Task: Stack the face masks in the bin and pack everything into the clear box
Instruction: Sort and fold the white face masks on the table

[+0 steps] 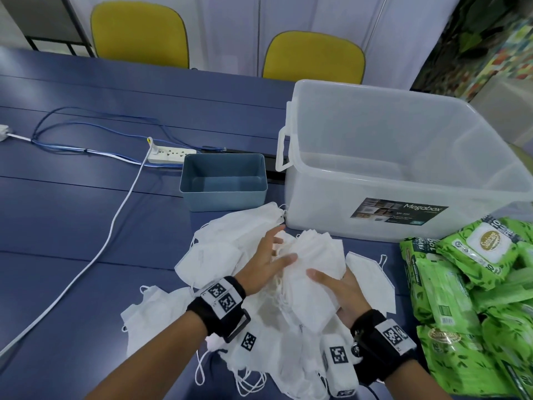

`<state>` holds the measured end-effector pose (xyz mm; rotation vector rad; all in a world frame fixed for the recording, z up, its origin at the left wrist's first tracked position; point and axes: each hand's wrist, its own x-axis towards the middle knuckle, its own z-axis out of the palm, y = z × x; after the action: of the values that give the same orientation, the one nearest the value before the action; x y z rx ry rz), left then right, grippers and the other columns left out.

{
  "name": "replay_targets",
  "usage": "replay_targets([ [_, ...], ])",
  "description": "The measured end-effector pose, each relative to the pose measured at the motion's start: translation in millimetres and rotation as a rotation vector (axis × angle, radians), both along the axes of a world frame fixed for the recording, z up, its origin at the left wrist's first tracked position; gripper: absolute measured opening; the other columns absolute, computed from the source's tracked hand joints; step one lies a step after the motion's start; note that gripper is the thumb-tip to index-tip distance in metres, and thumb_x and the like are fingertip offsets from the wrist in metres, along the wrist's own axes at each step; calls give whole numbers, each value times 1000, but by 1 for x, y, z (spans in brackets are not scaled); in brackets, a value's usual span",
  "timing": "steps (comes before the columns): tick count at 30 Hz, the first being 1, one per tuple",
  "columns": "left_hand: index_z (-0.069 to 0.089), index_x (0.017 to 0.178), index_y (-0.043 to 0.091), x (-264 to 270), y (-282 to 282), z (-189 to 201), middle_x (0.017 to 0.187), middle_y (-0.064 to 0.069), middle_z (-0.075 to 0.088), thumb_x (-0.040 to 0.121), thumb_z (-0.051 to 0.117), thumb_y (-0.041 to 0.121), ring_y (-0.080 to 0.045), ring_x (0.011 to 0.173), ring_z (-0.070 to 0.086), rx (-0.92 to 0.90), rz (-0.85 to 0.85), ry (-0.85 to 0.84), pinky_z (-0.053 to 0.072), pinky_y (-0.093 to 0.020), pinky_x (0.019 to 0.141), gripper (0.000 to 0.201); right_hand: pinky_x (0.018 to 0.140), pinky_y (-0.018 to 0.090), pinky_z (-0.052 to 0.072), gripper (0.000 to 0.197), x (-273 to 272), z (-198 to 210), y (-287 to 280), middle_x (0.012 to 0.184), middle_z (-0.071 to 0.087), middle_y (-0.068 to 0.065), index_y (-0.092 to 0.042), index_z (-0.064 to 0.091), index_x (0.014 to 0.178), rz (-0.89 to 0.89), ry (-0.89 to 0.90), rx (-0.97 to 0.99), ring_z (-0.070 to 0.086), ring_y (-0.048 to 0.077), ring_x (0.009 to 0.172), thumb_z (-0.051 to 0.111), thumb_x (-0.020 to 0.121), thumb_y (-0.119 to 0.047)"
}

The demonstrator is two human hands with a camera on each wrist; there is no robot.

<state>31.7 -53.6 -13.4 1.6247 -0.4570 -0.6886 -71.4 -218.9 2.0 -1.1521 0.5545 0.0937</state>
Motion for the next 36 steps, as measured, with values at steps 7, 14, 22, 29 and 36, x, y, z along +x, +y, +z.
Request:
replay_targets([
  [7, 39, 137, 25, 50, 36, -23, 140, -5, 35, 81, 61, 41, -27, 130, 31, 782, 238, -382, 27, -42, 107, 61, 96, 53, 49, 82, -13, -11, -34, 112, 71, 8, -11, 59, 122, -252, 71, -123, 67, 29, 103, 94, 49, -24],
  [14, 25, 140, 39, 52, 89, -33, 146, 1, 21, 71, 66, 33, -26, 133, 26, 1092, 55, -378, 23, -52, 109, 80, 96, 50, 49, 80, -17, -15, -50, 111, 71, 7, -12, 61, 122, -320, 59, -127, 68, 27, 103, 92, 49, -24],
  [22, 40, 131, 21, 54, 102, -25, 126, -6, 53, 81, 66, 27, -28, 116, 47, 1116, 125, -387, 40, -40, 94, 56, 93, 47, 51, 86, -5, -23, -34, 109, 72, 6, -12, 61, 120, -271, 99, -123, 69, 26, 101, 92, 42, -33],
  [29, 60, 82, 14, 58, 100, 16, 80, -1, 62, 83, 68, 14, -25, 81, 57, 553, 341, -351, 41, -24, 66, 9, 90, 47, 53, 72, -2, -22, -31, 108, 72, 5, -13, 62, 118, -285, 106, -151, 68, 26, 100, 91, 54, -23],
  [36, 62, 72, 13, 31, 61, 77, 81, 3, 71, 77, 71, -8, -14, 79, 64, -116, 284, -234, 52, -27, 74, 23, 92, 48, 52, 66, 5, -9, -14, 108, 72, 6, -12, 60, 118, -207, 60, -136, 69, 26, 100, 89, 60, -16],
])
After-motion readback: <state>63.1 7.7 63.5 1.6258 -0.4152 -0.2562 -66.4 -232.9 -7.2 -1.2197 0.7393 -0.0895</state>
